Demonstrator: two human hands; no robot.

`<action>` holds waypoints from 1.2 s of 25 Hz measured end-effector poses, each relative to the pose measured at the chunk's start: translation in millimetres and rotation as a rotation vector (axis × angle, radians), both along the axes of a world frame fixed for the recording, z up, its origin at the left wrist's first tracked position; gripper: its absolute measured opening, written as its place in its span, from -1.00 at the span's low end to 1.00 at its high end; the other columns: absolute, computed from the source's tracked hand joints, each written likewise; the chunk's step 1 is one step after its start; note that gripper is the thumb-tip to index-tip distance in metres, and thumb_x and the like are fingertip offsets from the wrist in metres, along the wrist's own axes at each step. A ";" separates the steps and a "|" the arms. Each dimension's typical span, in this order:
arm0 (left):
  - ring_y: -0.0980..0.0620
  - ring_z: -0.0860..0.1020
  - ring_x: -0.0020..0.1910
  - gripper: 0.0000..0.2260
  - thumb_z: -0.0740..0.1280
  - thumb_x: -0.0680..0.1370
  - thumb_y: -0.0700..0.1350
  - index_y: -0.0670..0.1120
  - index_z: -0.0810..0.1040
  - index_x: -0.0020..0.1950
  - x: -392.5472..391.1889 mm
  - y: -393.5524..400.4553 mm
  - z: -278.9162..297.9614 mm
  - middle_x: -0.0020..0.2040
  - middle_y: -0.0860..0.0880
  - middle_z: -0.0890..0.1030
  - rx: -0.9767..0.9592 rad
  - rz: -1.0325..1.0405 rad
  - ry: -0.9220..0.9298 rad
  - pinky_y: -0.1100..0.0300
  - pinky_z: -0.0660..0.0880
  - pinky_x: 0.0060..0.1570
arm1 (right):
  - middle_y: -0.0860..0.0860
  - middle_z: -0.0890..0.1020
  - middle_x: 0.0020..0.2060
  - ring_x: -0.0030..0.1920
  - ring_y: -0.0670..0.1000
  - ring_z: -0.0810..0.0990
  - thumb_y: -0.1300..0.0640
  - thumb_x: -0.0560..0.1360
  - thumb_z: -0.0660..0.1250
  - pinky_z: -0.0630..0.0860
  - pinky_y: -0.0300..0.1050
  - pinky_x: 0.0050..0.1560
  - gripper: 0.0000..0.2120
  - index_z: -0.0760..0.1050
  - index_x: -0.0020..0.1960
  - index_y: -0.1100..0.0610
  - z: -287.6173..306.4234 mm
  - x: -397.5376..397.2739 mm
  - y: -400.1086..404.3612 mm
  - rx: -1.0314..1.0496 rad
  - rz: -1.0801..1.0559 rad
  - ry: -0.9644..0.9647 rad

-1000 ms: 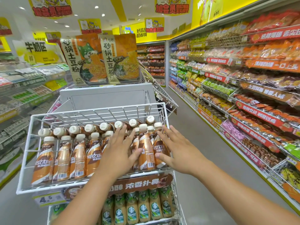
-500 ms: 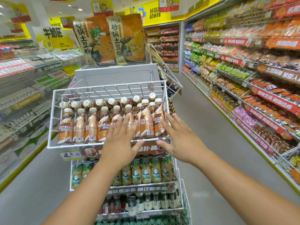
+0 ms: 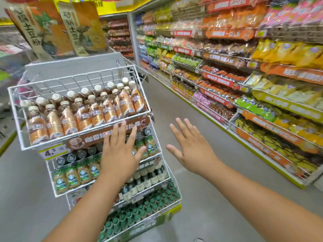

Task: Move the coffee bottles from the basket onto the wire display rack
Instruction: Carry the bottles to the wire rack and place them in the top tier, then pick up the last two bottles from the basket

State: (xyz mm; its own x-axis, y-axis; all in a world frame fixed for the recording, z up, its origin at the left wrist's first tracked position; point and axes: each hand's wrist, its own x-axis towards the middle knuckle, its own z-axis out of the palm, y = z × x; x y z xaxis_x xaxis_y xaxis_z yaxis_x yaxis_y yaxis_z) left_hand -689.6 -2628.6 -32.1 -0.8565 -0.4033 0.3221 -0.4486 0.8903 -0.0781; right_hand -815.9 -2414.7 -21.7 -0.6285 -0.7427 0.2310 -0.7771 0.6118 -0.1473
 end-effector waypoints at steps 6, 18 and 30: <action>-0.20 0.00 0.64 -0.24 -0.16 0.55 0.38 0.03 0.15 0.66 -19.4 118.1 -7.9 0.67 -0.15 0.03 0.023 -0.314 0.025 -0.23 0.03 0.56 | 0.04 -0.09 0.68 0.67 0.11 -0.17 -0.40 0.56 -0.25 -0.01 0.12 0.64 -0.18 -0.06 0.69 0.02 -6.0 50.3 154.3 0.023 -0.311 0.020; -0.26 0.15 0.60 -0.29 -0.04 0.57 0.34 -0.04 0.29 0.61 -56.4 474.4 -17.1 0.62 -0.22 0.20 0.027 -0.867 0.063 -0.29 0.19 0.49 | 0.05 -0.01 0.68 0.67 0.13 -0.06 -0.42 0.54 -0.21 0.03 0.09 0.63 -0.16 0.03 0.68 0.01 -24.2 140.9 509.0 -0.009 -0.797 0.068; -0.21 0.11 0.63 -0.30 -0.01 0.59 0.35 -0.02 0.27 0.62 -66.8 787.7 -72.5 0.65 -0.16 0.13 0.111 -1.093 -0.001 -0.22 0.17 0.52 | 0.13 0.22 0.63 0.63 0.22 0.15 -0.31 0.60 0.05 0.29 0.22 0.54 -0.26 0.27 0.62 0.12 -75.1 155.0 786.5 -0.012 -0.921 0.076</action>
State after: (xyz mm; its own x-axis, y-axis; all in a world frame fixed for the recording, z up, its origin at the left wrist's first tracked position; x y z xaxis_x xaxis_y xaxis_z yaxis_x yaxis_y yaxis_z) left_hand -756.4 -1840.8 -104.6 -0.7695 0.5468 0.3300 0.5868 0.8093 0.0273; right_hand -661.0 -1628.2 -96.8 -0.9529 0.0457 0.3000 0.0077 0.9919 -0.1266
